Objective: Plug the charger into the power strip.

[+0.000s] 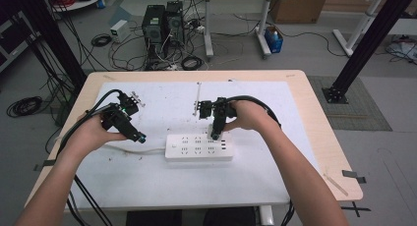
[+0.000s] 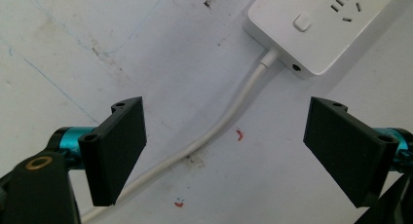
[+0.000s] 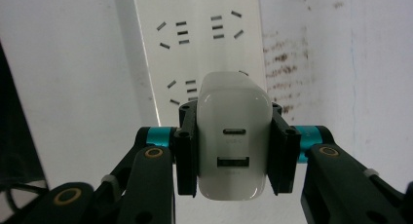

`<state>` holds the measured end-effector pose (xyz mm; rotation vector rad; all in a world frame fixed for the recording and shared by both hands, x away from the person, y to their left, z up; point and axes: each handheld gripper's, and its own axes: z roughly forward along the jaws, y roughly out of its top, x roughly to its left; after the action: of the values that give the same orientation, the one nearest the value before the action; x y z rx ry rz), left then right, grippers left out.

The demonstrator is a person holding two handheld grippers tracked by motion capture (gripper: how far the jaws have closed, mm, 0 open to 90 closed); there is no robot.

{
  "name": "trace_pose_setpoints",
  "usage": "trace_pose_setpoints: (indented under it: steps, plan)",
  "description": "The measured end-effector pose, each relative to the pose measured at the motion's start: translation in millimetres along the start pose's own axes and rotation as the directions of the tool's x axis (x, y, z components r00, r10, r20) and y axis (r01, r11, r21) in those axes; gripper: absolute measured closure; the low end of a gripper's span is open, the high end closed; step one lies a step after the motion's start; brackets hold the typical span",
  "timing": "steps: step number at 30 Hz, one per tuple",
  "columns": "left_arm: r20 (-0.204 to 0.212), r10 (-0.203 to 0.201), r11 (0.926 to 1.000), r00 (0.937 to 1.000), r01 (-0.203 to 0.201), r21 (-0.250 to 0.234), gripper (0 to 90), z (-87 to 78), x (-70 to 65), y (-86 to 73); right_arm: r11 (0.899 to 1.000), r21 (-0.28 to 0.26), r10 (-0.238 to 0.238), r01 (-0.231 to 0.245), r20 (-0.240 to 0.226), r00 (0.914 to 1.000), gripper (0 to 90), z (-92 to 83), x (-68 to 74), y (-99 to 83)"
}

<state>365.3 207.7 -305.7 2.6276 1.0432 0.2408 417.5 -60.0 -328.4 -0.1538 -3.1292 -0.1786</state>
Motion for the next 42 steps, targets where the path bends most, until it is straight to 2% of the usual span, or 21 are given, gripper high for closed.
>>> trace_pose_setpoints:
  steps: [4,9,10,11,15,17,18,20,24,25,26,30,31,33,34,36,38,39,40,41,42]
  plan:
    - [0.000,0.007,1.0000,1.0000,-0.007,-0.001,15.7,-0.9,0.4,-2.1,0.999,0.032,-0.042,0.042,-0.005,0.9991,62.2,13.4,-1.2,9.6]
    - [-0.001,0.009,0.9999,1.0000,-0.009,0.010,15.7,-0.1,2.0,-4.5,0.998,0.031,-0.063,0.063,0.001,0.9980,62.2,16.7,-1.7,14.1]
    - [-0.001,0.009,0.9999,1.0000,-0.009,0.010,15.7,-0.1,2.0,-4.5,0.996,0.052,-0.069,0.069,0.001,0.9976,62.3,18.4,0.0,15.0]
    - [0.001,0.010,0.9999,1.0000,-0.010,0.006,15.7,0.7,1.3,-4.9,0.993,0.059,-0.100,0.099,0.008,0.9950,62.3,21.5,-0.5,16.3]
    - [0.007,0.003,1.0000,1.0000,-0.003,0.000,15.7,2.2,-0.1,-5.1,0.993,0.064,-0.103,0.103,0.002,0.9946,62.5,21.9,0.2,17.6]
    - [0.008,0.016,0.9998,0.9998,-0.016,0.012,15.7,3.6,0.6,-4.0,0.990,0.057,-0.133,0.133,0.002,0.9911,62.6,23.8,-1.7,17.2]
    - [0.008,0.016,0.9998,0.9998,-0.016,0.012,15.7,3.6,0.6,-4.0,0.987,0.086,-0.134,0.134,-0.002,0.9909,62.8,28.0,-1.0,16.8]
    - [0.016,0.018,0.9998,0.9997,-0.018,0.004,15.7,5.2,-0.1,-3.9,0.987,0.091,-0.132,0.131,-0.006,0.9913,62.9,30.9,-0.6,16.4]
    - [0.023,0.015,0.9999,0.9996,-0.015,0.008,15.7,9.1,-0.6,-3.8,0.989,0.067,-0.129,0.129,-0.006,0.9916,63.1,31.3,-2.0,13.7]
    - [0.026,0.019,0.9997,0.9995,-0.019,0.014,15.7,10.7,0.3,-2.8,0.987,0.071,-0.147,0.146,0.007,0.9891,63.2,32.3,-0.3,14.9]
    - [0.025,0.018,0.9998,0.9995,-0.018,0.013,15.7,11.4,0.5,-2.0,0.988,0.080,-0.133,0.132,0.011,0.9910,63.2,32.3,1.8,15.1]
    - [0.029,0.022,0.9996,0.9993,-0.023,0.014,15.7,11.8,-2.0,1.1,0.990,0.030,-0.138,0.137,0.028,0.9900,63.3,34.4,2.3,9.9]
    - [0.029,0.027,0.9995,0.9992,-0.027,0.014,15.7,11.4,-2.8,2.4,0.988,0.025,-0.152,0.151,0.040,0.9875,63.3,36.5,4.4,9.4]
    - [0.028,0.030,0.9994,0.9991,-0.031,0.018,15.7,10.8,-2.9,3.1,0.989,0.033,-0.144,0.142,0.047,0.9885,63.2,38.0,5.3,12.4]
    - [0.027,0.028,0.9995,0.9993,-0.029,0.015,15.7,10.6,-3.5,3.9,0.990,0.041,-0.140,0.138,0.048,0.9890,63.2,38.4,5.8,13.3]
    - [0.028,0.033,0.9994,0.9991,-0.034,0.012,15.7,10.2,-5.1,5.2,0.991,0.009,-0.130,0.130,0.032,0.9909,63.0,39.7,3.5,9.3]
    - [0.029,0.036,0.9993,0.9989,-0.036,0.014,15.7,10.8,-5.2,6.1,0.991,0.003,-0.134,0.134,0.032,0.9904,62.7,39.7,2.0,9.0]
    - [0.033,0.035,0.9993,0.9988,-0.035,0.010,15.7,12.6,-4.1,7.4,0.991,-0.014,-0.136,0.136,0.025,0.9904,61.2,39.4,2.1,6.4]
    - [0.033,0.034,0.9993,0.9989,-0.035,0.016,15.7,12.6,-2.8,8.0,0.989,0.012,-0.149,0.149,0.025,0.9885,43.7,40.5,0.5,6.3]
    - [0.028,0.039,0.9990,0.9989,-0.039,0.019,15.7,12.4,-1.3,8.4,0.997,0.019,-0.078,0.078,0.028,0.9965,28.1,40.9,-2.5,5.2]
    - [0.028,0.039,0.9990,0.9989,-0.039,0.019,15.7,12.4,-1.3,8.4,0.997,0.019,-0.078,0.078,0.028,0.9965,28.1,40.9,-2.5,5.2]
